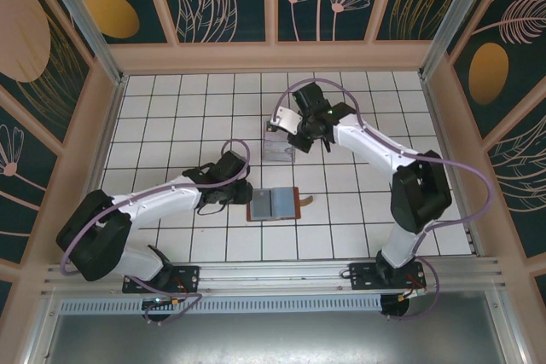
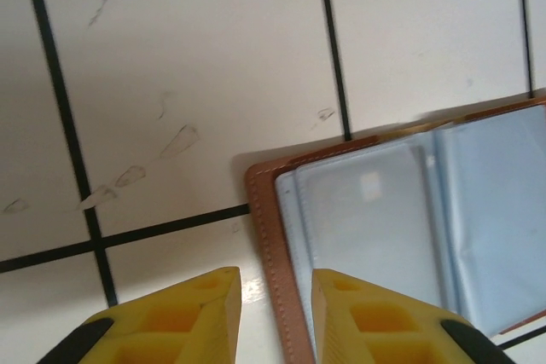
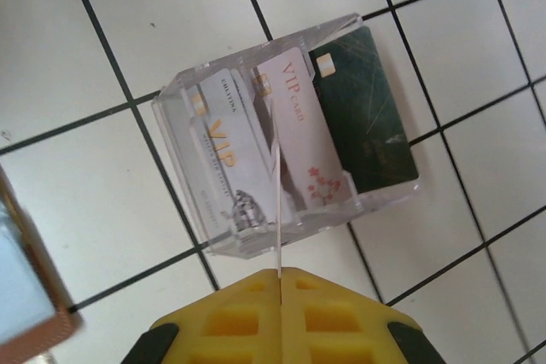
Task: Take the credit cards out of the card holder
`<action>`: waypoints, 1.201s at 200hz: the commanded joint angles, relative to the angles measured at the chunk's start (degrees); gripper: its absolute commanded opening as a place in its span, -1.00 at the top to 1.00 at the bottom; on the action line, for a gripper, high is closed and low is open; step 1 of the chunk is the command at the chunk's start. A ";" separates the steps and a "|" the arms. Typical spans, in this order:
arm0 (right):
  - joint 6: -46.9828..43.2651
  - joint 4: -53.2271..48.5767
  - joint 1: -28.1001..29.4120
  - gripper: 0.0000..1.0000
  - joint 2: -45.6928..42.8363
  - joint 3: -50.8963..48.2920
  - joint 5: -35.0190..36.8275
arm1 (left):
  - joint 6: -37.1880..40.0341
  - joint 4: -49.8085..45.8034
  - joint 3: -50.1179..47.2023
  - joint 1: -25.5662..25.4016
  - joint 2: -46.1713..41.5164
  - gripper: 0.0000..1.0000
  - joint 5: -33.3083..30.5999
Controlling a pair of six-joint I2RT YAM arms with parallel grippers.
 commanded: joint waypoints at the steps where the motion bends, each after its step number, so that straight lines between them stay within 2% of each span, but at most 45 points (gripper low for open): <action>1: -9.65 -7.84 -1.02 1.00 3.51 5.72 -2.52 | -1.26 -0.64 -1.68 0.69 -1.99 0.40 -1.02; 46: -14.39 -14.62 -1.92 1.00 10.45 15.62 -5.02 | -1.74 -1.10 -3.23 1.70 -3.79 0.39 -1.28; 128: -16.94 -22.63 -2.14 1.00 22.86 31.21 -4.85 | -2.45 -1.19 -3.81 2.21 -4.09 0.39 -0.77; 233: -16.20 -25.52 -0.74 1.00 31.17 37.39 -4.76 | -3.07 -1.10 -4.26 2.18 -3.89 0.39 0.01; 240: -15.78 -24.92 -0.82 0.89 31.42 37.85 -4.05 | -3.18 -1.10 -4.37 2.24 -3.91 0.39 0.09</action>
